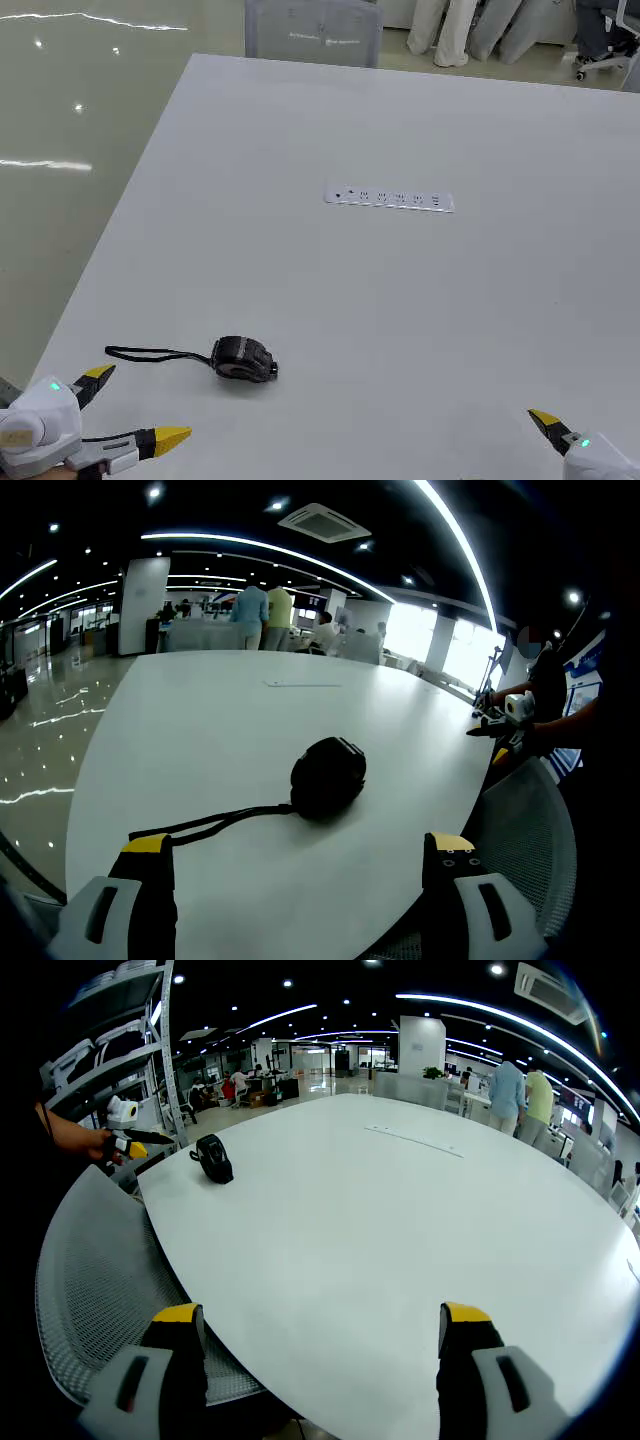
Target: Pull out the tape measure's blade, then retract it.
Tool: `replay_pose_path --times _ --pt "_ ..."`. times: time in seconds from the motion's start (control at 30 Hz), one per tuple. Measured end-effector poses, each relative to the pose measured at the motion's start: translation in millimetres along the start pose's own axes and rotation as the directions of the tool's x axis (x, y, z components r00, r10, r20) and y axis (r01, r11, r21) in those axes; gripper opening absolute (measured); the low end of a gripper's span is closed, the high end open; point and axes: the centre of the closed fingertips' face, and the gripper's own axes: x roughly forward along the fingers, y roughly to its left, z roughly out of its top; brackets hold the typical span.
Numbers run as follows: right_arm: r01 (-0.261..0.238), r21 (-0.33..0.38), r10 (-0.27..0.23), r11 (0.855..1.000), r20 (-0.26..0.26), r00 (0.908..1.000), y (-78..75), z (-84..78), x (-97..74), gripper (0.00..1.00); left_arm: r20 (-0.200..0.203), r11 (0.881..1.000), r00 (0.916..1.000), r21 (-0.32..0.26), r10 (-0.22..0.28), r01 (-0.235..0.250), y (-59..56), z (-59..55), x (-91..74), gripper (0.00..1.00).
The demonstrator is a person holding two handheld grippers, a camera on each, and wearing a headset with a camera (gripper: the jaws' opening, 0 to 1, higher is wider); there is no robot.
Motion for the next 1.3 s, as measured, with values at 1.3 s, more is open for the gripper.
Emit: replay_pose_path --times 1.3 --pt "0.005 0.015 -0.005 1.0 0.014 0.9999 -5.5 0.6 2.0 0.99 -0.06 1.0 0.9982 -0.014 -0.001 0.0 -2.3 -5.2 3.8 1.0"
